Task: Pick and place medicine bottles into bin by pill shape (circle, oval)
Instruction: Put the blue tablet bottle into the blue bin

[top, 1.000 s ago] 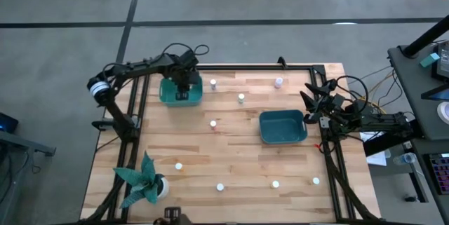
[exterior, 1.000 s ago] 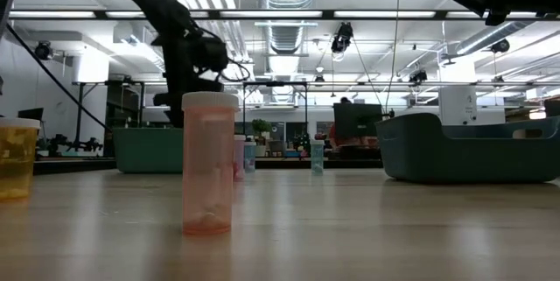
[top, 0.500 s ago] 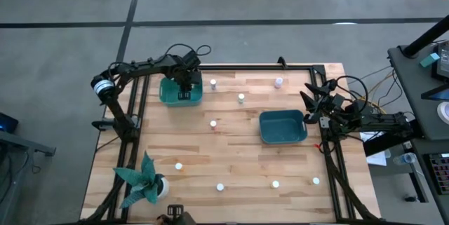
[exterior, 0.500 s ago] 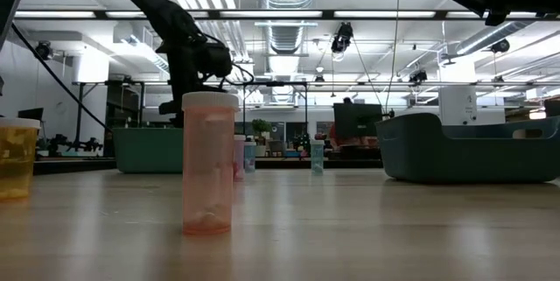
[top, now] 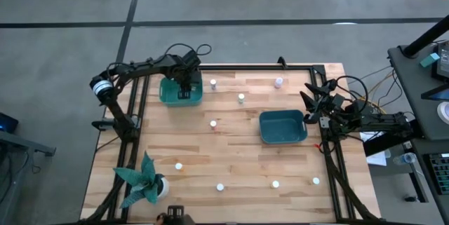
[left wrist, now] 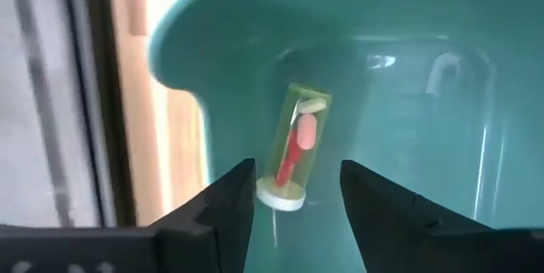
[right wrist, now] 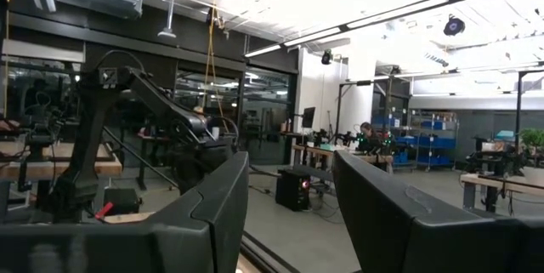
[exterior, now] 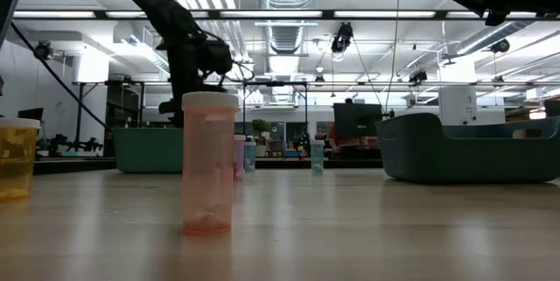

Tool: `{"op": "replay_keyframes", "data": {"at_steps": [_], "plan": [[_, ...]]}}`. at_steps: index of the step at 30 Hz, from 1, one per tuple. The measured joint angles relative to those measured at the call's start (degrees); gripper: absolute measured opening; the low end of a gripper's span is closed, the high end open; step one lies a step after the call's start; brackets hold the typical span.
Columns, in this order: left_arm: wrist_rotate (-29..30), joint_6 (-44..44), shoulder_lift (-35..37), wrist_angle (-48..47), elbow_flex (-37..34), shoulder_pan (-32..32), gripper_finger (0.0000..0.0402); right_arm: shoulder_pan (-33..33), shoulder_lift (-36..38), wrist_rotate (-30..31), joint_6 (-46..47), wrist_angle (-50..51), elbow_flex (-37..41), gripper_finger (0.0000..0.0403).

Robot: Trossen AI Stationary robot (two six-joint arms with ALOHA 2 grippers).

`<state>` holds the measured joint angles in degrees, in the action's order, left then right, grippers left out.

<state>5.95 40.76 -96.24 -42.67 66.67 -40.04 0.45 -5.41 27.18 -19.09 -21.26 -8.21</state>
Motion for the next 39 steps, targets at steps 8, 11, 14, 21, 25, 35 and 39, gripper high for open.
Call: {"op": "replay_keyframes", "data": {"at_steps": [8, 11, 14, 21, 25, 35, 39], "plan": [[0.8, -7.7, 9.7, 0.6, 1.1, 7.3, 0.0159, 0.0, 0.0, 0.0, 0.5, 0.0, 0.0, 0.0164], [0.8, -12.9, 14.8, 3.0, 0.7, 11.8, 0.0159, 0.0, 0.0, 0.0, 1.3, 0.0, 0.0, 0.0164], [0.8, -17.9, 19.7, 5.9, 0.0, 16.5, 0.016, 0.0, 0.0, 0.0, 2.4, 0.0, 0.0, 0.0164], [0.7, -24.8, 28.4, 13.5, -3.1, 27.5, 0.016, 0.0, -0.3, 0.0, 7.7, 0.2, 0.0, 0.0164], [0.6, -25.1, 32.5, 22.8, -9.1, 32.2, 0.016, 0.0, -1.0, -0.1, 12.5, 0.5, 0.0, 0.0164], [1.3, -23.1, 38.5, 48.9, -27.1, 34.5, 0.016, 0.0, -8.6, -0.1, 19.6, -5.4, -0.4, 0.0164], [3.4, -19.2, 40.0, 59.5, -31.6, 34.5, 0.016, 0.0, -13.8, -0.1, 21.7, -5.6, -3.5, 0.0164]]}}
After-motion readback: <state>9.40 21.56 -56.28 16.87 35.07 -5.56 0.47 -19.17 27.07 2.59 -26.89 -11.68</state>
